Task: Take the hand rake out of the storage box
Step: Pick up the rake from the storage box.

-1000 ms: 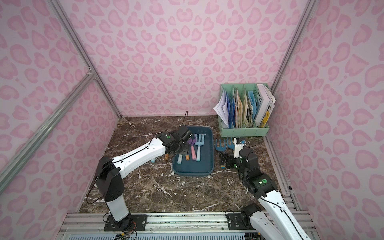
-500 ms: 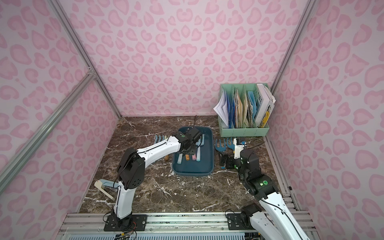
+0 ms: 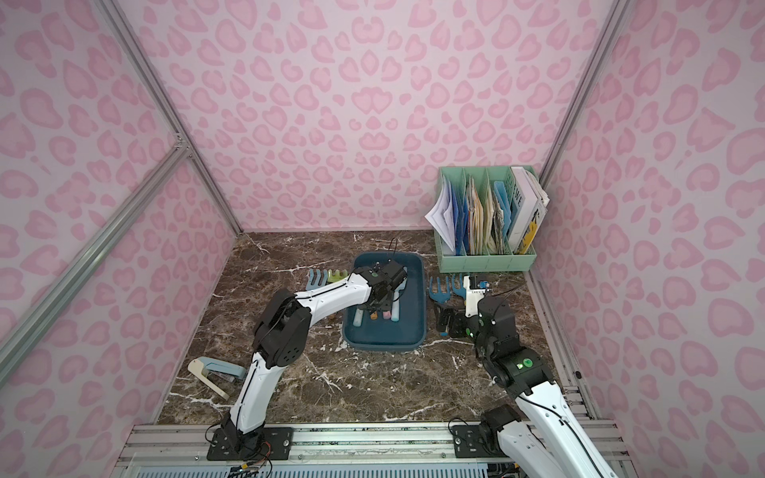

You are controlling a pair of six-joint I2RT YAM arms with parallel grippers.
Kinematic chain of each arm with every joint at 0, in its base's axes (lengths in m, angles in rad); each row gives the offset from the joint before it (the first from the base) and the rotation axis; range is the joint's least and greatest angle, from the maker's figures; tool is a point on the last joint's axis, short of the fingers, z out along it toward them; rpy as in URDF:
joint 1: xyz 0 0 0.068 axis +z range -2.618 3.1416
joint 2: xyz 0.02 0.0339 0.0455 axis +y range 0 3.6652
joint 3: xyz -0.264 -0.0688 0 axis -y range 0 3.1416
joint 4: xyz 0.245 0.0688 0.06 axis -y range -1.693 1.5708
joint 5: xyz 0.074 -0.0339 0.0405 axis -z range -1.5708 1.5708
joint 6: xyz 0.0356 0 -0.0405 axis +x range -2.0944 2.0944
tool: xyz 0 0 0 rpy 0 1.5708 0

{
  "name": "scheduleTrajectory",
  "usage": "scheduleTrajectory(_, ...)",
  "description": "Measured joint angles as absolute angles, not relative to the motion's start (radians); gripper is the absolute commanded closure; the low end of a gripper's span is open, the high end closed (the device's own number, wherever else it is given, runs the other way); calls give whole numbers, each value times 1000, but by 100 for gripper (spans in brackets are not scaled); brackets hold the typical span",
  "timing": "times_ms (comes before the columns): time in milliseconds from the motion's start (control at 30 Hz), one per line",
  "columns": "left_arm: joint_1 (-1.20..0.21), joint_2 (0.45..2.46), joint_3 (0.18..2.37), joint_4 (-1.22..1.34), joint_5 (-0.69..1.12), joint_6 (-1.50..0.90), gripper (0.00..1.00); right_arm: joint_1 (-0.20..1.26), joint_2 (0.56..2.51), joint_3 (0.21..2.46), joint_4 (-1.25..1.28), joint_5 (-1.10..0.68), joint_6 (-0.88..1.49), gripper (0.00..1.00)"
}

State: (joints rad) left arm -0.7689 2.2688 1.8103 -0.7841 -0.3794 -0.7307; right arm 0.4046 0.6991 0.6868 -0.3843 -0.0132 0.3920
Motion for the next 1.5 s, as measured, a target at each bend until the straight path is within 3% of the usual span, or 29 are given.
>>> scheduleTrajectory(467, -735, 2314, 1828, -709, -401, -734, 60, 405, 713, 683, -378, -30, 392, 0)
scheduleTrajectory(867, -735, 2294, 1808, -693, -408, -733, 81, 405, 729, 682, -377, -41, 391, 1)
scheduleTrajectory(1500, -785, 2148, 1822, -918, -522, -650, 85, 406, 722, 682, -377, -50, 391, 1)
